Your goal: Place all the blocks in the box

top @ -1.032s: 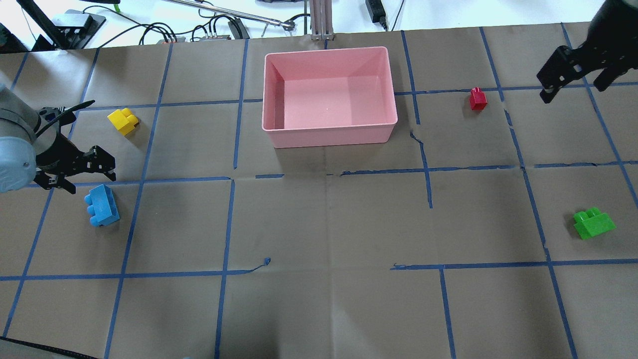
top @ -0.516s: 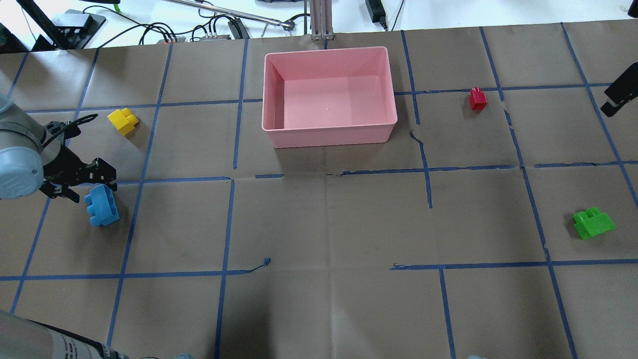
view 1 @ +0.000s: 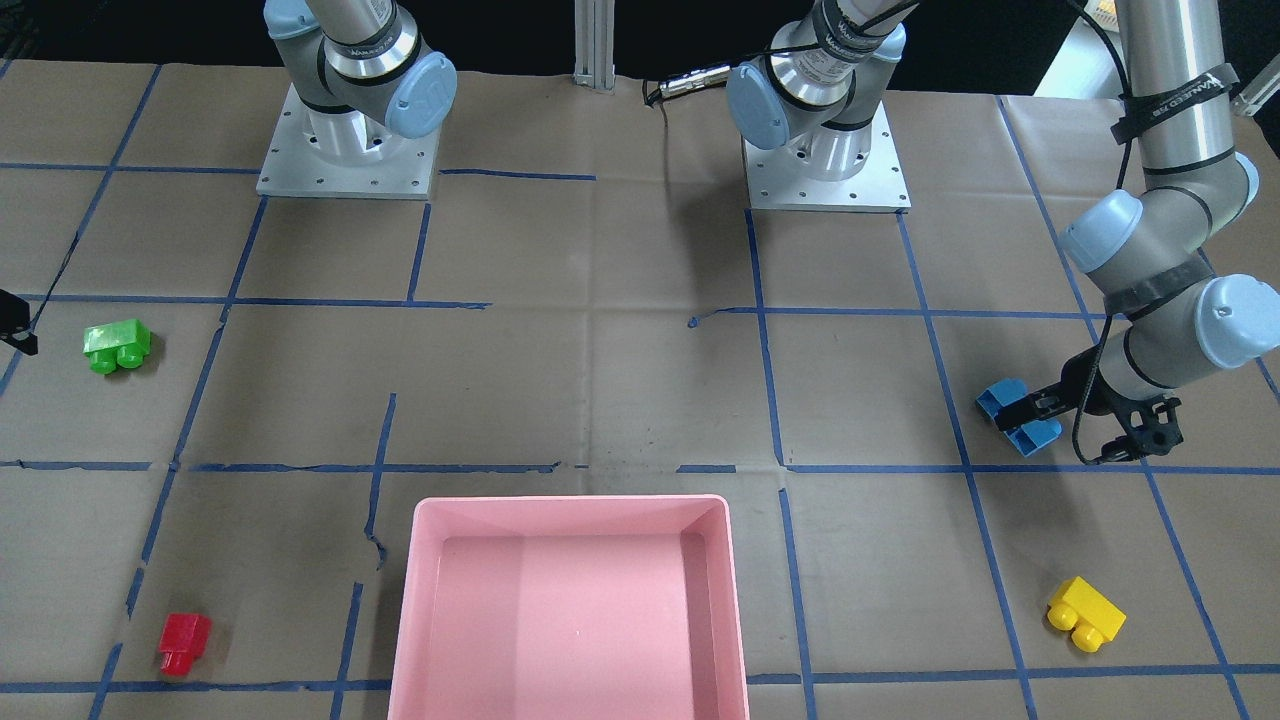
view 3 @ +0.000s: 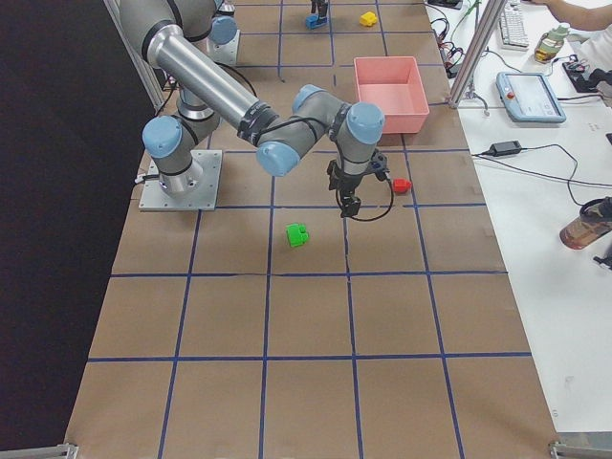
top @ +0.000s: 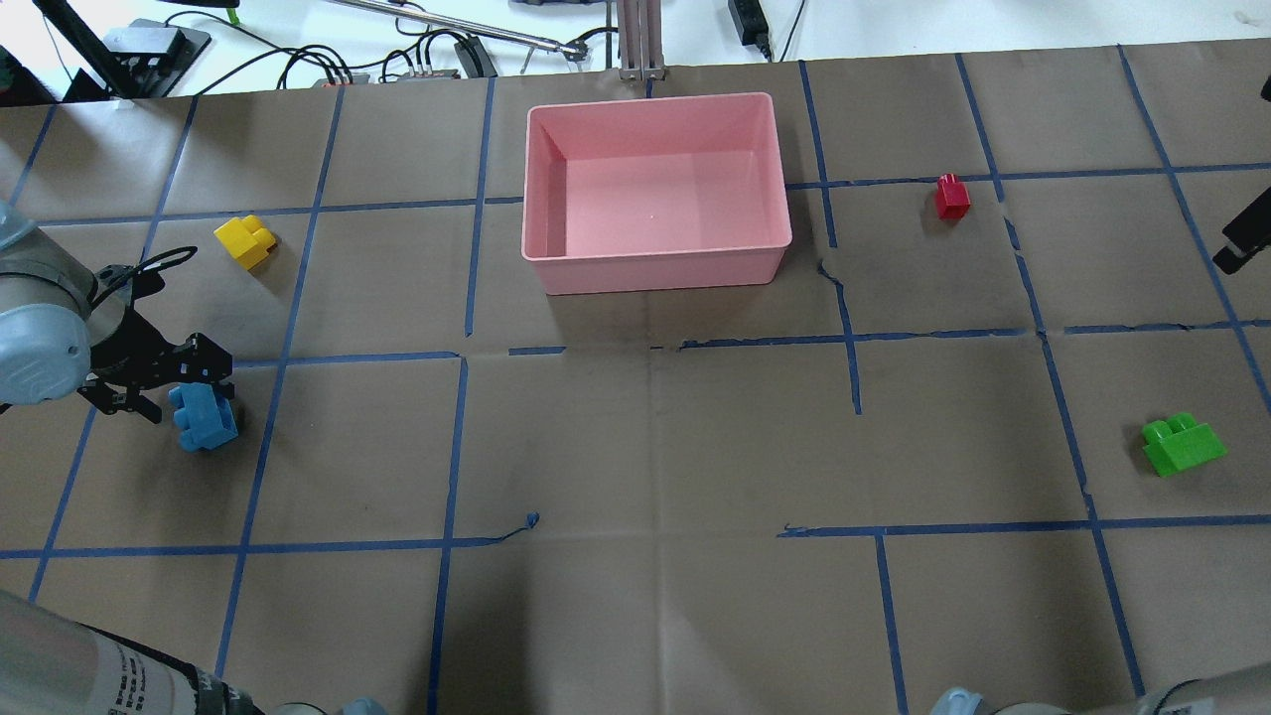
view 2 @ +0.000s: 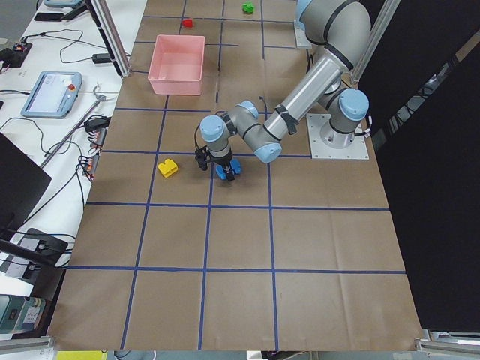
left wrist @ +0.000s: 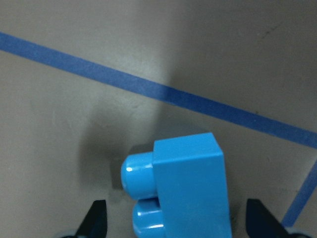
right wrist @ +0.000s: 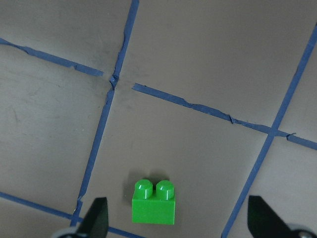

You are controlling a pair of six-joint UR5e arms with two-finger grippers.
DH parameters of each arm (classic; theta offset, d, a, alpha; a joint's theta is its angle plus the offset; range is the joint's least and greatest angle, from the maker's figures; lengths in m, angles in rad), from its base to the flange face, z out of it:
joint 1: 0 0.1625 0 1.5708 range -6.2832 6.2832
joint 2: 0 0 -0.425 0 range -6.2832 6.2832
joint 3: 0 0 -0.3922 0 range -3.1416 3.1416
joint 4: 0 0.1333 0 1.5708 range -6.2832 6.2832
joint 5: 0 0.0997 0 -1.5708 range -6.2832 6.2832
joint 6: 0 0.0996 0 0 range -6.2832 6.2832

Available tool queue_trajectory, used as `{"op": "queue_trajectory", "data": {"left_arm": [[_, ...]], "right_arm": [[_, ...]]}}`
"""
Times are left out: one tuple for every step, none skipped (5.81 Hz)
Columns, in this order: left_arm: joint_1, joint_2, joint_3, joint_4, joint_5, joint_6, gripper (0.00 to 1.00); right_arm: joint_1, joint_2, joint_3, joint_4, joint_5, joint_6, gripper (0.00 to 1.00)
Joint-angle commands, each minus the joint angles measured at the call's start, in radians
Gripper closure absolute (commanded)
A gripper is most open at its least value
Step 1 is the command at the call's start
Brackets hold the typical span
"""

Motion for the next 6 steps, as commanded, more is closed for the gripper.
{"op": "queue_trajectory", "data": {"left_arm": [[0.001,-0.002,-0.004,0.0,0.001,-0.001,0.29],[0.0,-0.003,-0.005,0.0,-0.001,0.002,0.61],[0.0,-0.002,-0.004,0.003,-0.004,0.005,0.96],[-0.008,0.004,0.005,0.005,-0.013,0.025,1.0],[-0.025,0.021,0.019,0.005,-0.053,0.028,1.0],[-0.072,0.045,0.05,-0.008,-0.095,0.021,1.0]], "right_arm": [[-0.009,0.006,0.196,-0.224,-0.009,-0.011,0.0],[-0.017,0.008,0.253,-0.272,-0.072,-0.005,0.0],[-0.038,0.013,0.284,-0.273,-0.08,-0.011,0.0],[-0.055,0.023,0.309,-0.277,-0.101,-0.014,0.0],[-0.056,0.042,0.326,-0.279,-0.105,-0.014,0.0],[-0.057,0.065,0.326,-0.283,-0.147,-0.021,0.0]]}}
